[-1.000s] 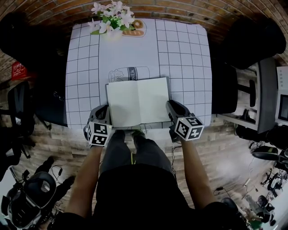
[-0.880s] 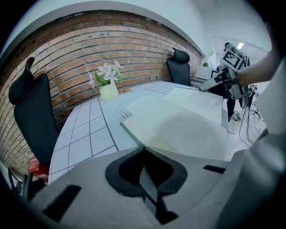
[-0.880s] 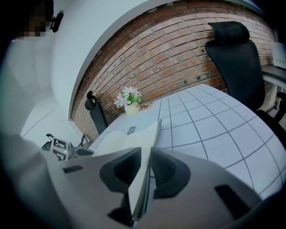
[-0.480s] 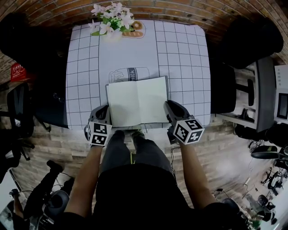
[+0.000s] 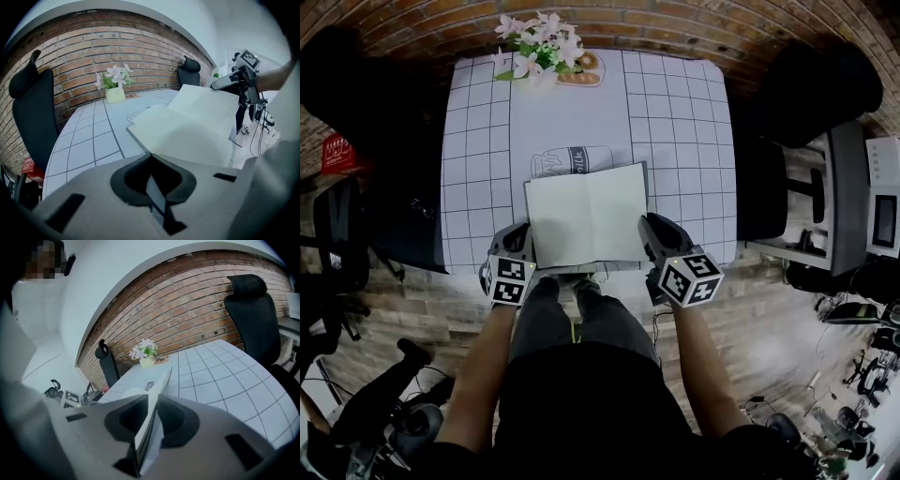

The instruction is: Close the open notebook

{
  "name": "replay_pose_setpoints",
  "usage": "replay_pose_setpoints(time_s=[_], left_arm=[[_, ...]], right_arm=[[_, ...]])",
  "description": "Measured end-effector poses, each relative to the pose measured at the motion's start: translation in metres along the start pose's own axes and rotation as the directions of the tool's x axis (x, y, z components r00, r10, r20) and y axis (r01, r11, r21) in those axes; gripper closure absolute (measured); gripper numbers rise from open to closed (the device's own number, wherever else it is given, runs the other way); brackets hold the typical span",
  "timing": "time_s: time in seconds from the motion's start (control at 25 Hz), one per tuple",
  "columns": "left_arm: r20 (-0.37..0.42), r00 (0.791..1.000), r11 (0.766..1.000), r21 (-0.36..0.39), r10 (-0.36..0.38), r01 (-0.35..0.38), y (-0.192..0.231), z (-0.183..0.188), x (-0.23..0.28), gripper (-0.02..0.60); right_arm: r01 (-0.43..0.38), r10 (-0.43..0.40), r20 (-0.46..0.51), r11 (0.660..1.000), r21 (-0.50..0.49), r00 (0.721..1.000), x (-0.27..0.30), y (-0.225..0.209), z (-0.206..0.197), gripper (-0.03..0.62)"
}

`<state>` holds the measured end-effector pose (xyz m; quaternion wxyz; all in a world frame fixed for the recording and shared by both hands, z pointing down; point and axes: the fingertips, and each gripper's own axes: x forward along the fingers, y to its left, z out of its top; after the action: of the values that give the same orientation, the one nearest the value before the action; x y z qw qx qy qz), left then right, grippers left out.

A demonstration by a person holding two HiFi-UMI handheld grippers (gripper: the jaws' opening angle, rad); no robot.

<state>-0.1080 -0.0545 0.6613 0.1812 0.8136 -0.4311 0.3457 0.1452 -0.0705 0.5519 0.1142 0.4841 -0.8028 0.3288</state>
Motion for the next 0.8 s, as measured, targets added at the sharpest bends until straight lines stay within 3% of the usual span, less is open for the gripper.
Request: replay_pose_setpoints(time_s=[0.8], left_arm=[[0.003,0.998,0.998,-0.026,-0.062,0.062,-0.003,-0.004,0.0,0.557]], right_arm=[[-0.061,0.063,0.019,0.993,-0.099,0.998,0.003,0.069,0.019,0.53]])
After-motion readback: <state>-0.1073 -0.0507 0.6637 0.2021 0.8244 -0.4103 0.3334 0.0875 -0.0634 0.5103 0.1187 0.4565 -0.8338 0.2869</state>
